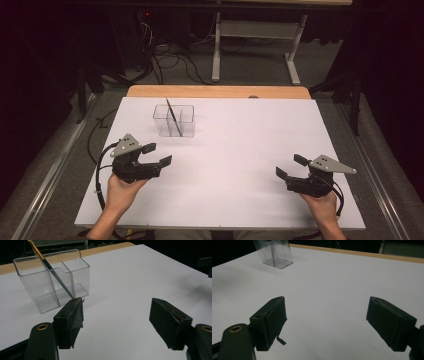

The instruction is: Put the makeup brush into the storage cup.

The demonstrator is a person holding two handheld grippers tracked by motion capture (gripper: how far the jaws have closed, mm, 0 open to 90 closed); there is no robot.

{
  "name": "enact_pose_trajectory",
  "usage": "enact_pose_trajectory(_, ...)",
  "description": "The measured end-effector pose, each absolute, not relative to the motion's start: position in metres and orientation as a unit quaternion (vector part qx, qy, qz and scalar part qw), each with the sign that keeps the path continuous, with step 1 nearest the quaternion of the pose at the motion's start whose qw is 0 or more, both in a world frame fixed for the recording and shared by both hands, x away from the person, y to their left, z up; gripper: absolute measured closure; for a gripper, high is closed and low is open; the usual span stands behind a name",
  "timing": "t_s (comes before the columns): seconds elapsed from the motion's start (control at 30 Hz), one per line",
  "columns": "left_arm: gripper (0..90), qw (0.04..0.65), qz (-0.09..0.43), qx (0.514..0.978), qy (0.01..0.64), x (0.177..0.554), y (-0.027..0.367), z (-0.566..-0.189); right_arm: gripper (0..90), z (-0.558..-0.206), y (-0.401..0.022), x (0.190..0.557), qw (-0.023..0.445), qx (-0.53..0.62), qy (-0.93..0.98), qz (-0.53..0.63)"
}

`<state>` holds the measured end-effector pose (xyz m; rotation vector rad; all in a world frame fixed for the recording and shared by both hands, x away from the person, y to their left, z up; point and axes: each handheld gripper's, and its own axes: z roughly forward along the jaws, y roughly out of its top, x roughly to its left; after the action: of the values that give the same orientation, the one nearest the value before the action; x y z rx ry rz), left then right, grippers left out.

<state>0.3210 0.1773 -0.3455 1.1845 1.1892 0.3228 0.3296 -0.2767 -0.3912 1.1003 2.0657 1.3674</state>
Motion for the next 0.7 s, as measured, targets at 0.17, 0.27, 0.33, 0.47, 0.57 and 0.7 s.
enact_pose_trajectory(0.17, 27.3, 0.657, 0.142, 0.52, 0.526, 0.321, 0.178, -0.348, 17.5, -0.391, -0.277, 0.33, 0.213, 0.396, 0.745, 0.493)
enact_pose_trajectory(0.27, 27.1, 0.66, 0.144, 0.517, 0.525, 0.32, 0.177, -0.351, 17.5, -0.391, -0.277, 0.33, 0.214, 0.396, 0.745, 0.493)
enact_pose_trajectory(0.33, 27.1, 0.658, 0.145, 0.52, 0.525, 0.32, 0.178, -0.352, 17.5, -0.391, -0.277, 0.33, 0.214, 0.396, 0.745, 0.492)
enact_pose_trajectory(0.47, 26.9, 0.659, 0.146, 0.518, 0.526, 0.32, 0.177, -0.354, 17.5, -0.391, -0.276, 0.329, 0.214, 0.396, 0.745, 0.492)
enact_pose_trajectory(0.57, 26.6, 0.659, 0.149, 0.514, 0.529, 0.321, 0.178, -0.357, 17.5, -0.391, -0.277, 0.33, 0.214, 0.396, 0.746, 0.492)
enact_pose_trajectory(0.7, 26.5, 0.66, 0.148, 0.511, 0.531, 0.32, 0.18, -0.359, 17.5, -0.392, -0.276, 0.33, 0.213, 0.396, 0.746, 0.491)
